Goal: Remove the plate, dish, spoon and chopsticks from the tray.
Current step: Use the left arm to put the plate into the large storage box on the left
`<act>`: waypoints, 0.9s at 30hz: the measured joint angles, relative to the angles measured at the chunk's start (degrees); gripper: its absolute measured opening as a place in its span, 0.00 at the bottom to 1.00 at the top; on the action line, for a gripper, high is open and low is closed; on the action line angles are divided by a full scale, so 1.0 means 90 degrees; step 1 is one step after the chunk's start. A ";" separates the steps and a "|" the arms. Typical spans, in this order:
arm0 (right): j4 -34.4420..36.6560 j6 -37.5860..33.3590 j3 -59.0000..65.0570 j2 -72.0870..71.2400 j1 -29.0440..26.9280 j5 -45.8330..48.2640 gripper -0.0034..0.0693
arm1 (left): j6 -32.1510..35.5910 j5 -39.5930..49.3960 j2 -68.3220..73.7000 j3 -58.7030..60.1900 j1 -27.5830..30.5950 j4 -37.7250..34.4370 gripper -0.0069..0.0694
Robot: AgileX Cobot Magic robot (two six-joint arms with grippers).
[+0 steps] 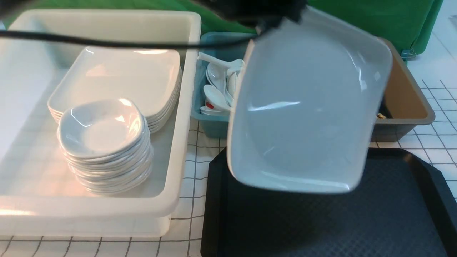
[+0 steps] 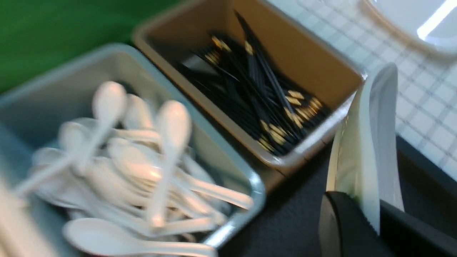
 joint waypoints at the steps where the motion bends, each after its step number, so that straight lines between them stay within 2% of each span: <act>1: 0.0096 -0.0040 -0.0043 0.0065 0.0000 -0.0014 0.08 | 0.0000 0.0000 -0.0068 0.0000 0.0152 -0.0045 0.11; 4: 0.0395 -0.0205 -0.0290 0.0406 0.0000 -0.0012 0.06 | 0.0007 0.0000 -0.0351 0.0000 0.1203 -0.0438 0.11; 5: 0.0423 -0.0205 -0.0328 0.0456 0.0000 -0.0012 0.06 | 0.0015 0.0000 -0.0363 0.0000 0.1273 -0.0469 0.11; 6: 0.0524 -0.0232 -0.0476 0.0652 0.0000 -0.0012 0.06 | 0.0067 -0.0012 -0.0429 0.0000 0.1863 -0.0759 0.11; 7: 0.0525 -0.0232 -0.0496 0.0676 0.0000 -0.0012 0.06 | 0.0074 -0.0023 -0.0430 0.0000 0.1937 -0.0842 0.11; 8: 0.0565 -0.0251 -0.0665 0.0877 0.0052 -0.0012 0.06 | 0.0161 -0.0038 -0.0454 0.0000 0.2554 -0.1166 0.11; 14: 0.0225 -0.0191 -0.1360 0.1700 0.0825 -0.0139 0.06 | 0.0419 -0.0168 -0.0179 0.0005 0.4578 -0.2572 0.11; 15: 0.0158 -0.0175 -0.1406 0.1763 0.0864 -0.0155 0.06 | 0.0426 -0.0176 -0.0159 0.0005 0.4626 -0.2613 0.11; 16: -0.0083 -0.0050 -0.1578 0.2021 0.1178 -0.0297 0.06 | 0.0451 -0.0207 0.0029 0.0005 0.4946 -0.2901 0.11; 20: -0.0634 0.0282 -0.2069 0.2646 0.1872 -0.0463 0.06 | 0.0473 -0.0337 0.0504 0.0005 0.5344 -0.3099 0.11; 24: -0.0762 0.0408 -0.2680 0.3166 0.2290 -0.0407 0.06 | 0.0337 -0.0571 0.0935 0.0012 0.5444 -0.3093 0.12; 27: -0.0829 0.0487 -0.3358 0.3554 0.2550 -0.0339 0.06 | -0.0035 -0.0781 0.1436 0.0012 0.5446 -0.3144 0.12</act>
